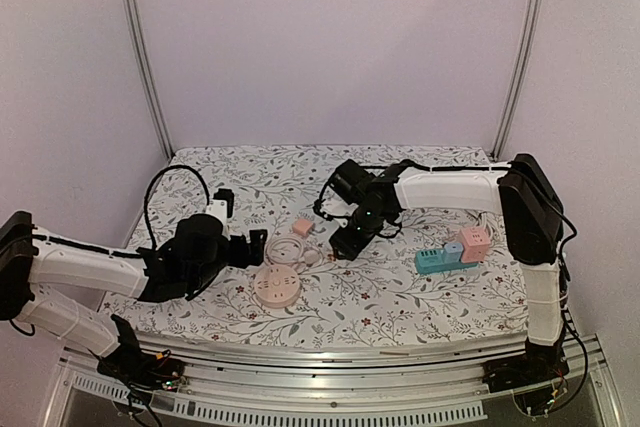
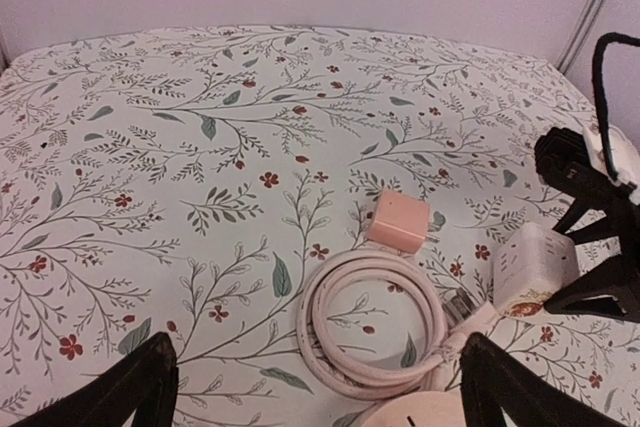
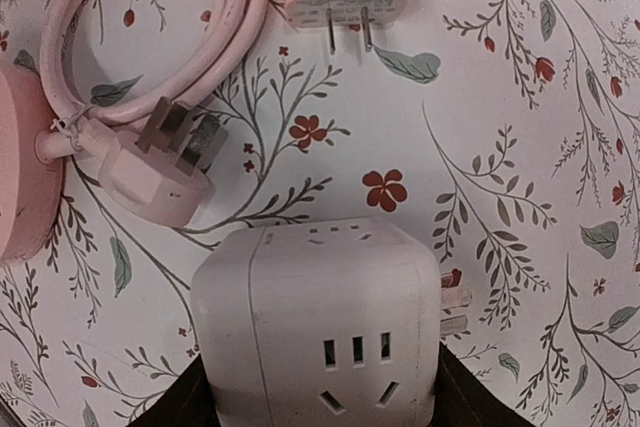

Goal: Insert the plug

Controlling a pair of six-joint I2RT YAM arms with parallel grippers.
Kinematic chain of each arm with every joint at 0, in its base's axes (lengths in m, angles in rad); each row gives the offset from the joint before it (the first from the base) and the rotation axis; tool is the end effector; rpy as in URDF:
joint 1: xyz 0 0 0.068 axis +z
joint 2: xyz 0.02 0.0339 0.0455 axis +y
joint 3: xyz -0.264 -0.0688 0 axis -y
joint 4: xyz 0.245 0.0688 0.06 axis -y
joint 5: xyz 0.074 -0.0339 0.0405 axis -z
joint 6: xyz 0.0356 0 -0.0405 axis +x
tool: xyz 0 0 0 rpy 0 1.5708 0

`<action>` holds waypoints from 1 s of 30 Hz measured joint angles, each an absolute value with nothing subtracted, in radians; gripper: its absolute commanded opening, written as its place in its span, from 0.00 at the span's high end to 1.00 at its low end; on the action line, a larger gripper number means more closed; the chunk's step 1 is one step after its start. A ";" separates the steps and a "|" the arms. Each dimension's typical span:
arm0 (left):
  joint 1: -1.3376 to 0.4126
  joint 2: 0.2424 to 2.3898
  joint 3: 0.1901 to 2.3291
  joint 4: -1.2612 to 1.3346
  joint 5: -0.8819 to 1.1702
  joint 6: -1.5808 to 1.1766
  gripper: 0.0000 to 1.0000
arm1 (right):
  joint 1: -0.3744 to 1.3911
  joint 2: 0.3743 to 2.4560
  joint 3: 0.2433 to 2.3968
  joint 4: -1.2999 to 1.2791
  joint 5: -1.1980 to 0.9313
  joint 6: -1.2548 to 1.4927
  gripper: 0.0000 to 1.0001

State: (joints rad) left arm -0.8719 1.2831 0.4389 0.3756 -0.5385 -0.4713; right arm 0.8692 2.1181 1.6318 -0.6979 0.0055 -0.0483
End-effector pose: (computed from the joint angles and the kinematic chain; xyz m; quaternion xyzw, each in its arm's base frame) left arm 0.1722 -0.1766 0.1762 0.0269 0.8325 -0.1367 0.5362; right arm 0.2863 0.3385 0.1760 -0.4341 0.8801 0.0742 0.1772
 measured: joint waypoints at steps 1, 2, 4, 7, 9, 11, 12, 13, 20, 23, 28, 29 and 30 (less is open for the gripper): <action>-0.872 1.283 0.436 0.382 -0.533 -0.466 0.03 | 0.869 2.118 1.632 -0.698 0.004 -0.041 0.83; -0.872 1.283 0.432 0.393 -0.525 -0.458 0.03 | 0.869 2.118 1.632 -0.698 0.002 -0.031 0.89; -0.871 1.283 0.420 0.421 -0.500 -0.440 0.03 | 0.869 2.114 1.628 -0.695 -0.001 0.000 0.93; -0.871 1.283 0.388 0.492 -0.429 -0.402 0.02 | 0.869 2.101 1.612 -0.686 -0.003 0.062 1.00; -0.871 1.286 0.364 0.545 -0.373 -0.370 0.01 | 0.869 2.083 1.596 -0.677 -0.006 0.105 1.00; -0.872 1.291 0.336 0.609 -0.307 -0.330 0.01 | 0.869 2.051 1.568 -0.659 -0.013 0.158 1.00; -0.872 1.292 0.323 0.638 -0.276 -0.312 0.01 | 0.869 2.032 1.553 -0.650 -0.021 0.182 1.00; -0.873 1.292 0.310 0.665 -0.246 -0.294 0.01 | 0.869 2.012 1.539 -0.642 -0.035 0.206 1.00; -0.881 1.317 0.282 0.828 -0.086 -0.184 0.01 | 0.869 1.884 1.436 -0.530 -0.122 0.358 1.00; -0.884 1.365 0.285 0.897 -0.027 -0.141 0.01 | 0.869 1.835 1.379 -0.471 -0.154 0.408 1.00; -0.885 1.450 0.323 0.950 0.062 -0.088 0.01 | 0.875 1.762 1.312 -0.417 -0.190 0.469 1.00; -0.886 1.463 0.337 0.958 0.076 -0.076 0.01 | 0.878 1.753 1.311 -0.410 -0.195 0.476 1.00; -0.887 1.473 0.349 0.963 0.086 -0.069 0.01 | 0.881 1.744 1.309 -0.402 -0.198 0.483 1.00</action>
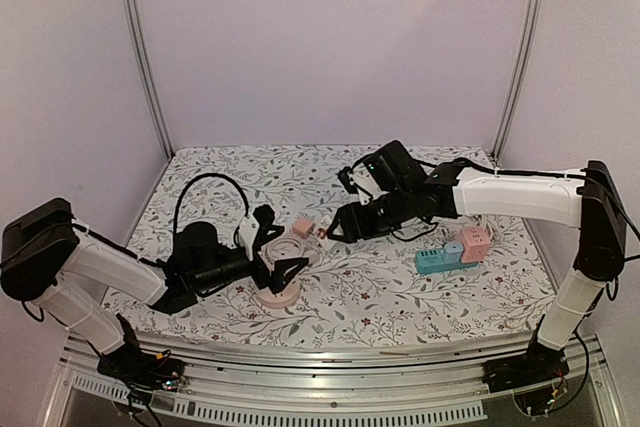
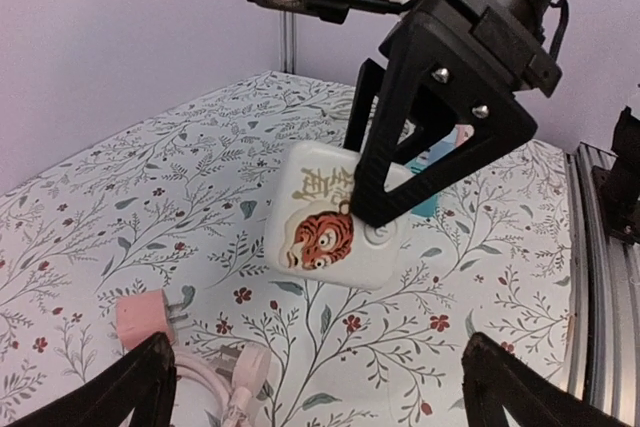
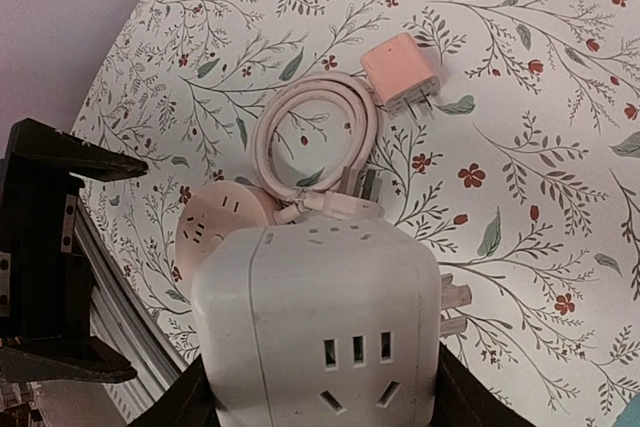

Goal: Insert the plug

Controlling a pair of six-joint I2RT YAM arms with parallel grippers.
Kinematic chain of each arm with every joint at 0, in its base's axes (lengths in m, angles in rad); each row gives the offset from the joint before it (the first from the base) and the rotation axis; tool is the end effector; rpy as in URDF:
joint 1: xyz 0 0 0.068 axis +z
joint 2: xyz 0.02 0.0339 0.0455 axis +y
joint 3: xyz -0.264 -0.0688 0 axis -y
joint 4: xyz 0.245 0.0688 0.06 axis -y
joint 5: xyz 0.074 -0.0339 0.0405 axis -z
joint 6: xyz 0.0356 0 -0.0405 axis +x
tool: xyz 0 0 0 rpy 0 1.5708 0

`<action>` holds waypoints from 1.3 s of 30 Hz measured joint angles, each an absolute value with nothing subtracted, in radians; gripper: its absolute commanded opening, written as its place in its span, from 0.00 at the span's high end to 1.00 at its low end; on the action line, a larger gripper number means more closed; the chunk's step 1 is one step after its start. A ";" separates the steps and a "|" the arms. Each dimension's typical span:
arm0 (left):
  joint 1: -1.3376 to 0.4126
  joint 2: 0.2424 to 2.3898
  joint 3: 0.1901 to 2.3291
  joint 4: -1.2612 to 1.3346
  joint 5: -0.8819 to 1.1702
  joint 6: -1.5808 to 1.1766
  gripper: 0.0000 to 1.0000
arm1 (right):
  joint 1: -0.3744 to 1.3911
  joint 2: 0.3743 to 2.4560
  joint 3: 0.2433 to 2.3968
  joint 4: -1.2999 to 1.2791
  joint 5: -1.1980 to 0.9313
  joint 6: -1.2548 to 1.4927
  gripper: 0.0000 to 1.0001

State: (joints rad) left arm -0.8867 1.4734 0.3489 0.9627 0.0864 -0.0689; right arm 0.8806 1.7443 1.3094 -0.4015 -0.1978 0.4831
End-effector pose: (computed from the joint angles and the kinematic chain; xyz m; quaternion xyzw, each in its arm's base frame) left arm 0.1633 -0.2052 0.1635 0.3283 0.6873 -0.3267 0.5595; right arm 0.2404 0.3021 0.2439 -0.2181 0.9035 0.2967 0.2193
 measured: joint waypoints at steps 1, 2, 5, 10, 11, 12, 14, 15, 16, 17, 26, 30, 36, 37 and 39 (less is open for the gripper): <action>-0.888 1.484 0.366 0.966 0.097 -0.057 0.01 | 0.884 1.739 1.309 -0.395 -0.199 0.487 1.00; -0.889 1.495 0.386 0.966 0.105 -0.046 0.01 | 0.888 1.732 1.309 -0.388 -0.201 0.492 1.00; -0.891 1.522 0.446 0.961 0.121 -0.006 0.01 | 0.900 1.723 1.309 -0.373 -0.208 0.498 1.00; -0.905 1.541 0.529 0.914 0.118 0.067 0.01 | 0.912 1.723 1.304 -0.369 -0.216 0.503 1.00; -0.910 1.543 0.544 0.897 0.116 0.083 0.01 | 0.914 1.723 1.303 -0.369 -0.216 0.505 1.00; -0.914 1.546 0.558 0.880 0.111 0.099 0.01 | 0.915 1.723 1.302 -0.369 -0.216 0.505 1.00; -0.923 1.549 0.584 0.842 0.097 0.125 0.01 | 0.916 1.723 1.302 -0.369 -0.215 0.508 1.00; -0.925 1.551 0.595 0.825 0.094 0.137 0.01 | 0.917 1.722 1.301 -0.371 -0.212 0.508 1.00; -0.928 1.553 0.602 0.808 0.088 0.149 0.01 | 0.917 1.720 1.301 -0.372 -0.212 0.508 1.00; -0.930 1.555 0.609 0.795 0.084 0.155 0.01 | 0.917 1.718 1.300 -0.372 -0.211 0.508 1.00; -0.959 1.589 0.673 0.675 0.033 0.209 0.10 | 0.936 1.700 1.296 -0.375 -0.198 0.508 1.00; -0.979 1.599 0.701 0.643 -0.013 0.222 0.21 | 0.943 1.695 1.296 -0.380 -0.190 0.508 1.00; -0.995 1.622 0.743 0.579 -0.060 0.237 0.53 | 0.948 1.695 1.296 -0.383 -0.160 0.507 1.00; -0.997 1.624 0.747 0.573 -0.065 0.240 0.60 | 0.949 1.695 1.296 -0.384 -0.154 0.511 1.00; -1.000 1.625 0.751 0.568 -0.072 0.245 0.78 | 0.949 1.694 1.296 -0.385 -0.151 0.513 1.00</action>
